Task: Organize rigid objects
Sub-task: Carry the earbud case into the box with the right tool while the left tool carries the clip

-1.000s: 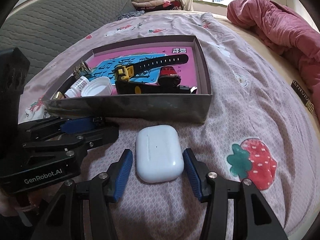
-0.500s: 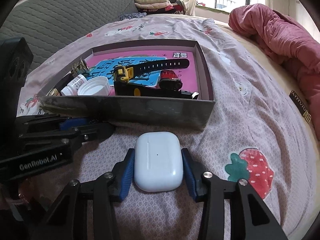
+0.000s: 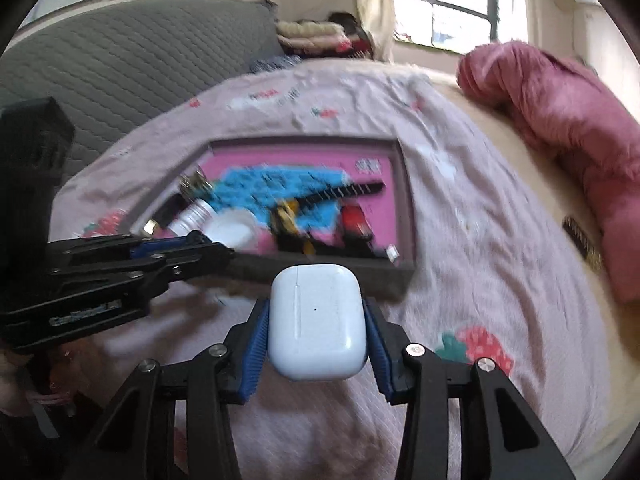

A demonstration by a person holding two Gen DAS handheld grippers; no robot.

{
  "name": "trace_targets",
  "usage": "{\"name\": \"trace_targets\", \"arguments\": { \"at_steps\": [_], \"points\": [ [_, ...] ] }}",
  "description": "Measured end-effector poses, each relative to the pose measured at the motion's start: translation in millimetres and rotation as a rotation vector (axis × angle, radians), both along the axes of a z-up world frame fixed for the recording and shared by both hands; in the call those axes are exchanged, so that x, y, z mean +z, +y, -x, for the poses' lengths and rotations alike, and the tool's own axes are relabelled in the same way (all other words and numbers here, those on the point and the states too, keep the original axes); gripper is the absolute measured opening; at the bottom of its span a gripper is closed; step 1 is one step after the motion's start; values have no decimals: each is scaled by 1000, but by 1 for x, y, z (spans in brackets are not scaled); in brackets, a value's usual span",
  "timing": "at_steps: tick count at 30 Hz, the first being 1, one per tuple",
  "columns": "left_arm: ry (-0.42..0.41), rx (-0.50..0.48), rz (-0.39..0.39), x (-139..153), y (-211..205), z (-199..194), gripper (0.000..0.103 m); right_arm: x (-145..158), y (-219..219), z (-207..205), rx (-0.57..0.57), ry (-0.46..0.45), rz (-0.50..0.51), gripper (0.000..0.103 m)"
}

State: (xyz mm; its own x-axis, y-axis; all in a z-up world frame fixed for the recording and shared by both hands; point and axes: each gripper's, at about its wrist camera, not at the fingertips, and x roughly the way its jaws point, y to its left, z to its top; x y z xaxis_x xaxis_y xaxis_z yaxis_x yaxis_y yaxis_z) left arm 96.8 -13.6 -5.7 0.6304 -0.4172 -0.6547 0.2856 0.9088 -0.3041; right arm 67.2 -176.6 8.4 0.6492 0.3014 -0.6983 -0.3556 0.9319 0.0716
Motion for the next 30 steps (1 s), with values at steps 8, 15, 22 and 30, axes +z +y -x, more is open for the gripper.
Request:
{"name": "trace_targets", "arguments": {
  "at_steps": [8, 15, 22, 30],
  "points": [
    [-48, 148, -12, 11, 55, -12, 21, 17, 19, -12, 10, -32, -3, 45],
    [-55, 212, -8, 11, 80, -18, 21, 31, 20, -28, -18, -64, -6, 45],
    [-64, 216, -35, 9, 76, -23, 21, 43, 13, -52, -63, -87, 6, 45],
    [-46, 211, -33, 1, 74, -32, 21, 33, 10, -76, -89, -62, 19, 45]
  ]
}}
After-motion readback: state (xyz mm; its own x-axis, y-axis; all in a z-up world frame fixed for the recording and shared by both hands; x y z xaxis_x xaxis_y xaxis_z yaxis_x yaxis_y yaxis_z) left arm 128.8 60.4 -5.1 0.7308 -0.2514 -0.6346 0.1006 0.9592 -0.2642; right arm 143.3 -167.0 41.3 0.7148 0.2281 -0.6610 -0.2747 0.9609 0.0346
